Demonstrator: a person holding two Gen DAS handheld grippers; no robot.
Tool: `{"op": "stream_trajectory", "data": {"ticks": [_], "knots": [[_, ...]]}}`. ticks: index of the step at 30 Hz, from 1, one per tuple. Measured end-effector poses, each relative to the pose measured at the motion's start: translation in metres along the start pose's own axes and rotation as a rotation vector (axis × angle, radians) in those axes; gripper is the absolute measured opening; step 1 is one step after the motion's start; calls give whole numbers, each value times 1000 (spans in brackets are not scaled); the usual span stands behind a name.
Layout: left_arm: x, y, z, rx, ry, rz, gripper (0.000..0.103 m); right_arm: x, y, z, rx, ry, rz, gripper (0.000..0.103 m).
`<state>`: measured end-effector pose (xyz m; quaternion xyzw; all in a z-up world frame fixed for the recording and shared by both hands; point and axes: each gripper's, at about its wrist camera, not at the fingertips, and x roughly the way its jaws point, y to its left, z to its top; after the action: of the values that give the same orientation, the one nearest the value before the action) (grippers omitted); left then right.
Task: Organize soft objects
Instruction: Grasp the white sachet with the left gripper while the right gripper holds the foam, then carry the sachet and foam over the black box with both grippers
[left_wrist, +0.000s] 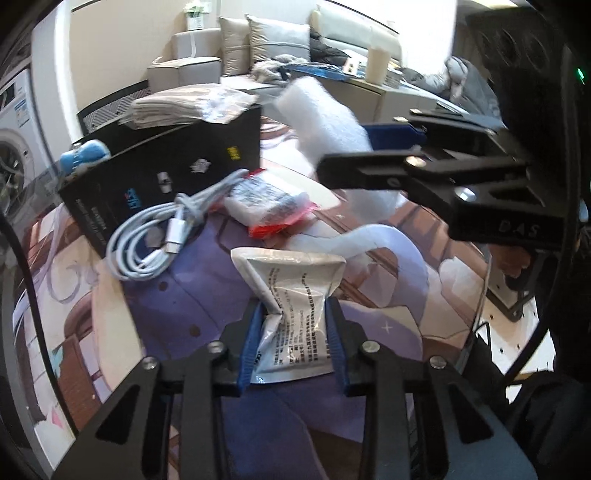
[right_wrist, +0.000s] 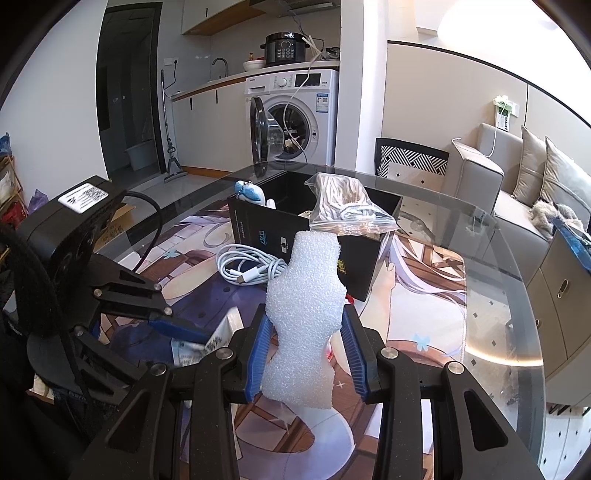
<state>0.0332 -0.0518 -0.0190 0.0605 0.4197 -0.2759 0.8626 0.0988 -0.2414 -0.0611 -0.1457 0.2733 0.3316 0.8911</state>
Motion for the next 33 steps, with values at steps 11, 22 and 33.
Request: {"op": "stream_trajectory", "data": {"ticks": [11,22,33], "knots": [[-40,37,6,-96,-139,71,33,-9,0,10,17,-55,13,38],[-66,84,29,-203,-239,189,33,-11,-6,38,28,-100,17,38],[-68,104,57,-239,-291,289,33,4,-19,64,49,-165,12,38]]}}
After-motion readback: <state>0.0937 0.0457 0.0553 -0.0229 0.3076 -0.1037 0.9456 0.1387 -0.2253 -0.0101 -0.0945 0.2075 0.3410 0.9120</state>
